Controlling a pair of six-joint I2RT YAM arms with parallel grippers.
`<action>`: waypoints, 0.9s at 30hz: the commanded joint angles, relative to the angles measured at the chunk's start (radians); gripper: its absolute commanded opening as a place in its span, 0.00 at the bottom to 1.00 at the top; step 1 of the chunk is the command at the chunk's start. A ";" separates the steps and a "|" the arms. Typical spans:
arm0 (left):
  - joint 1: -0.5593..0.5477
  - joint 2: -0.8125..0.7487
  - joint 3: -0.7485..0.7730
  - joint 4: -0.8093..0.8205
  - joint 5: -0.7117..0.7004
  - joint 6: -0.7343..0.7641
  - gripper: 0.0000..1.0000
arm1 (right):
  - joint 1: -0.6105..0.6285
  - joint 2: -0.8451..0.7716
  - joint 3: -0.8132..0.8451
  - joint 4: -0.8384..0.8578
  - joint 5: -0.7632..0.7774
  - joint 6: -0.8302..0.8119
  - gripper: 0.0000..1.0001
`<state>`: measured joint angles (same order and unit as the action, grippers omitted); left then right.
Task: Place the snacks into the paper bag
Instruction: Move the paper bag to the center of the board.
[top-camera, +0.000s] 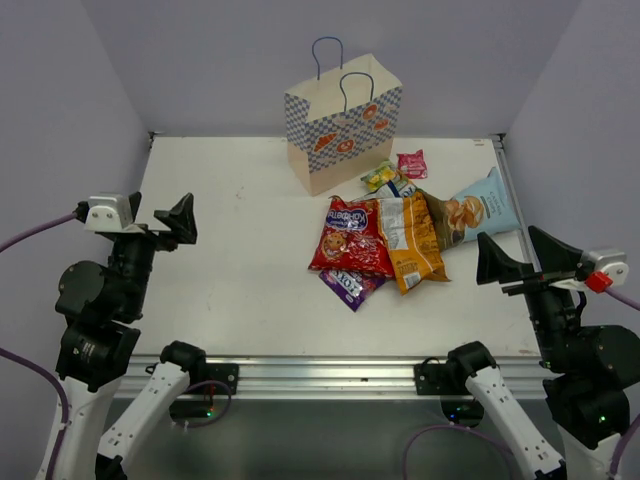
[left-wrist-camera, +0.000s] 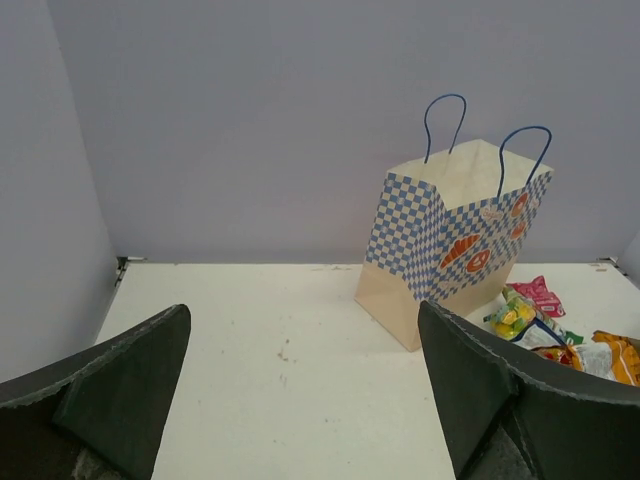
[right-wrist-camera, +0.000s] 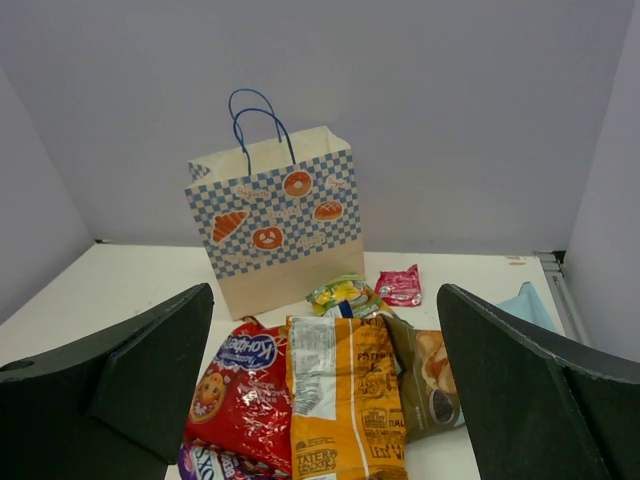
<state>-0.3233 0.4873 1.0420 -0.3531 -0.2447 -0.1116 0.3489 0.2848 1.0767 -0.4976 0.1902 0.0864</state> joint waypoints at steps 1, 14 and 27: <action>-0.003 0.019 0.024 0.028 0.019 -0.005 1.00 | 0.004 -0.013 -0.014 0.056 -0.015 -0.010 0.99; -0.003 0.106 0.078 0.005 0.084 -0.014 1.00 | 0.005 -0.016 -0.024 0.059 -0.034 0.007 0.99; -0.003 0.241 0.118 -0.011 0.157 -0.020 1.00 | 0.005 0.177 0.026 0.001 0.041 0.165 0.98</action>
<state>-0.3233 0.7185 1.1297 -0.3653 -0.1120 -0.1204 0.3489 0.3691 1.0660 -0.4938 0.1970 0.1661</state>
